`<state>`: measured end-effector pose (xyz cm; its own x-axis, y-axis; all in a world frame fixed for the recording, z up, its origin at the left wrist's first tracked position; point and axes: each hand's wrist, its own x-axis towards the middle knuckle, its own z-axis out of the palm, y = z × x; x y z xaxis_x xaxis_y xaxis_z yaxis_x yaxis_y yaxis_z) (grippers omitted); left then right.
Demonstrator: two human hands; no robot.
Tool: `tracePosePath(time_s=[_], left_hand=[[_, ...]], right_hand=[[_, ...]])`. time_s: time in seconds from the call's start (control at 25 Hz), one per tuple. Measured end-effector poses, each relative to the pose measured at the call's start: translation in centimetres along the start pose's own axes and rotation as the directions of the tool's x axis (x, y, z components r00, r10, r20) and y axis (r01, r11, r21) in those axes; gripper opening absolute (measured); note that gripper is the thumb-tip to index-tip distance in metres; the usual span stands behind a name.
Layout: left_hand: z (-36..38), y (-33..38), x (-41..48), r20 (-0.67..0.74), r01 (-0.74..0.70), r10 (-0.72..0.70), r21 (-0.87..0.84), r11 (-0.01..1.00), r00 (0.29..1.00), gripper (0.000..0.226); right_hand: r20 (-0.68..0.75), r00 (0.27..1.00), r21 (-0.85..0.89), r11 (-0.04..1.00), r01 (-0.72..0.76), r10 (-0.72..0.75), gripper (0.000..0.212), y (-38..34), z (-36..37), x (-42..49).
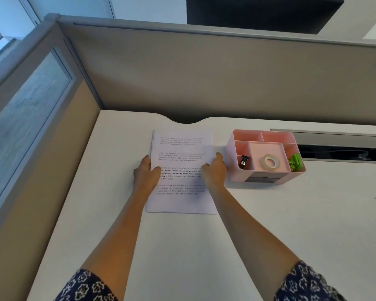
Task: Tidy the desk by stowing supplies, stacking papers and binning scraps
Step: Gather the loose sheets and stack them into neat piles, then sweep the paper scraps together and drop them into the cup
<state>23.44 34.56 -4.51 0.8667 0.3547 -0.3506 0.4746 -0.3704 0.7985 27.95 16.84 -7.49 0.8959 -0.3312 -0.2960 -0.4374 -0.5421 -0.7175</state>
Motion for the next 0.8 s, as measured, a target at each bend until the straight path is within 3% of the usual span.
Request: tracePosePath(time_s=[0.24,0.4,0.56,0.8], left_hand=[[-0.3,-0.8,1.2,0.071,0.005,-0.011,0.076,0.997,0.997,0.066],[-0.7,-3.4,-0.2,0.033,0.008,-0.012,0.103,0.995,0.999,0.067],[-1.7,-6.3,-4.8,-0.073,0.013,0.014,0.356,0.934,0.997,0.061],[-1.5,-8.8,-11.3,-0.028,-0.018,0.039,0.535,0.844,0.999,0.061]], right_hand=[[0.046,0.996,-0.132,0.988,0.078,-0.072,0.062,-0.2,-0.3,-0.2],[0.036,0.981,-0.181,0.964,0.196,-0.193,0.059,2.1,-0.6,-3.0],[-0.006,0.984,-0.171,0.969,0.177,-0.180,0.053,5.8,-2.3,-7.7],[0.021,0.986,-0.308,0.937,0.166,-0.168,0.045,9.3,-5.8,-11.5]])
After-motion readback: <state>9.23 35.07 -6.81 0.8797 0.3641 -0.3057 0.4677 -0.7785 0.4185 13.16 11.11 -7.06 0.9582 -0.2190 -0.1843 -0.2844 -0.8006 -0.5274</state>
